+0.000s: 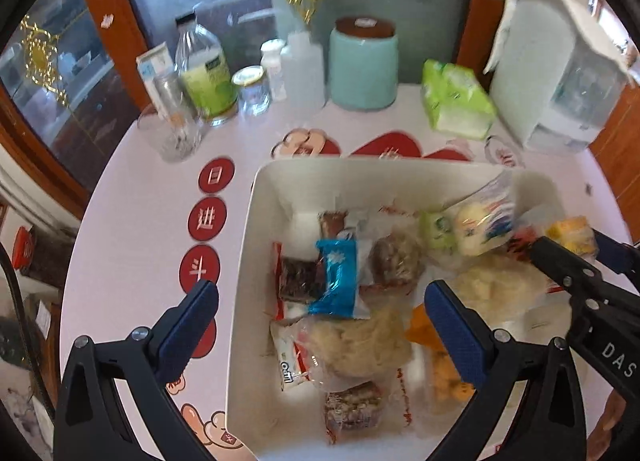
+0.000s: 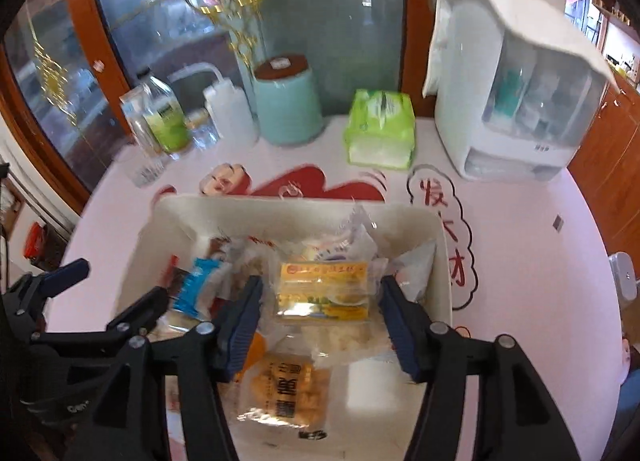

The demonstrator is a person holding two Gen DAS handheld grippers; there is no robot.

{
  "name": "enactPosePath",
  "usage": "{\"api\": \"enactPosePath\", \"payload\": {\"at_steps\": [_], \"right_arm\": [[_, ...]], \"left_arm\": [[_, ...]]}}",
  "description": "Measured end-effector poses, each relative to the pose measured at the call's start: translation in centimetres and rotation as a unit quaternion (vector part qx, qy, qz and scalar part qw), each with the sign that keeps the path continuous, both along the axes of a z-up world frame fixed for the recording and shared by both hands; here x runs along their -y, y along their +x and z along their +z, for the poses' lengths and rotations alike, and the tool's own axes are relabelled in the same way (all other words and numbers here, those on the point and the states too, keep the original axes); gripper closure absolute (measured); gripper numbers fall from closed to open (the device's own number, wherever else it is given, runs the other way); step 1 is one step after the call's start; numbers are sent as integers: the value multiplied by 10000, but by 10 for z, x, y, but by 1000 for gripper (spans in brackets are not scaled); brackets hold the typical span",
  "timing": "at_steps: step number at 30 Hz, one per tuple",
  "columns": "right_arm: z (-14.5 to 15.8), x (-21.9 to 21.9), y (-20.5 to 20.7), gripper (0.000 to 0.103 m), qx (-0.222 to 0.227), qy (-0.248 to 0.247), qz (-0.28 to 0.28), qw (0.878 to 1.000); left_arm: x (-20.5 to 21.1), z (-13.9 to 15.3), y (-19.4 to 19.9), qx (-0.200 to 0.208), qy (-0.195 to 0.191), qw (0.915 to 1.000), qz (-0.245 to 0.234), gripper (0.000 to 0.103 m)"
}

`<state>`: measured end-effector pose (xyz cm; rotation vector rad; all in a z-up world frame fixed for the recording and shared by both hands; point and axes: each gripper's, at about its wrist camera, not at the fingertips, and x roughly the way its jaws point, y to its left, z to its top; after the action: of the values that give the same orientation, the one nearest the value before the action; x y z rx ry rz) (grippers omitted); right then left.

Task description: Organize snacks

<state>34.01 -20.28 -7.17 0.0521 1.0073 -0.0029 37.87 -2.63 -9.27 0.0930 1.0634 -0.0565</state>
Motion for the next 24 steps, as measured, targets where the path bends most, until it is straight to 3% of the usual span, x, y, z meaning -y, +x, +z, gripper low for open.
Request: {"api": "enactPosePath", "payload": {"at_steps": [5,14,24], "right_arm": [[-14,5,-1,36,-144,202,21,9997],[-10,14,-6,28,-211,879,23,9959],[3,7,-27,28,-123,642,63,9978]], "left_arm": [[-5,-9,-2,-99,-111,9998,118,0],[-9,-1,-12,-73,-213,9997,130,0],[-16,15,-35,-15,-268,9996,73,0]]}}
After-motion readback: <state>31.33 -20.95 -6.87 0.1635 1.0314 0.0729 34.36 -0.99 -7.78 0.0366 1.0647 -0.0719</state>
